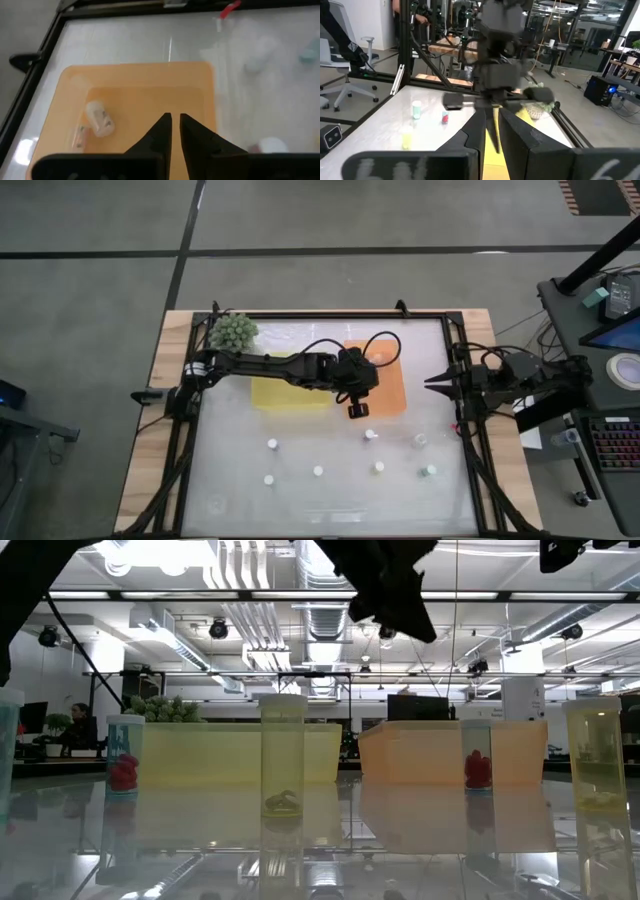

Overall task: Pick and place medicine bottles into bin by pill shape (circle, oval)
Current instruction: Put the bottom yellow pill bottle into the yellow bin

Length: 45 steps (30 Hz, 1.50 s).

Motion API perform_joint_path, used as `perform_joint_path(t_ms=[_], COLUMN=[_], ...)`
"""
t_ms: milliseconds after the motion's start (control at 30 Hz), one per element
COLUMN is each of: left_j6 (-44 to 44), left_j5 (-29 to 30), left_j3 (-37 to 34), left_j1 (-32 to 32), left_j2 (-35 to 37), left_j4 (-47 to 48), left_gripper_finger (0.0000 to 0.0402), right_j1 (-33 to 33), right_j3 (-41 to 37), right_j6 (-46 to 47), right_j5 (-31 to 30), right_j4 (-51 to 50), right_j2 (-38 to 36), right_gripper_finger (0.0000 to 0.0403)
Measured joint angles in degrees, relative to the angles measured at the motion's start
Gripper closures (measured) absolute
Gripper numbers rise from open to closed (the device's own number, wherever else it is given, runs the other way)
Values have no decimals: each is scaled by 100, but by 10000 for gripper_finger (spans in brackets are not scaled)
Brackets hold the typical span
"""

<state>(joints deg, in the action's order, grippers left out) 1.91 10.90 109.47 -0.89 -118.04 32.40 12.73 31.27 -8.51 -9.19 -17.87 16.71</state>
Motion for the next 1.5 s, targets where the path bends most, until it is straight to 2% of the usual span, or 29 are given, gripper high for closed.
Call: perform_joint_path(t_ms=[467, 667, 833, 1000, 1233, 1500], left_j6=[416, 468, 453, 457, 544, 1228], left_j5=[179, 504, 1073, 1100, 1120, 1519], left_j3=[-57, -549, -1407, -2557, -4241, -5684], left_j1=[-782, -1160, -1460, -1676, -1762, -1751], left_j2=[568, 1075, 1698, 2511, 3731, 4909], left_j4=[143, 107, -305, -1133, -2240, -3197], left_gripper_finger=[382, 382, 382, 382, 382, 382], right_j1=[-1, -2, -1, -1, 0, 2], right_j3=[-33, -33, -34, -35, -1, 474], right_j6=[128, 274, 591, 1075, 1616, 2340], right_j5=[-3, -7, -7, 0, 9, 29], right_j4=[8, 17, 20, 147, 531, 596], right_j2=[134, 185, 287, 569, 1458, 2532], right_gripper_finger=[360, 360, 360, 360, 360, 360])
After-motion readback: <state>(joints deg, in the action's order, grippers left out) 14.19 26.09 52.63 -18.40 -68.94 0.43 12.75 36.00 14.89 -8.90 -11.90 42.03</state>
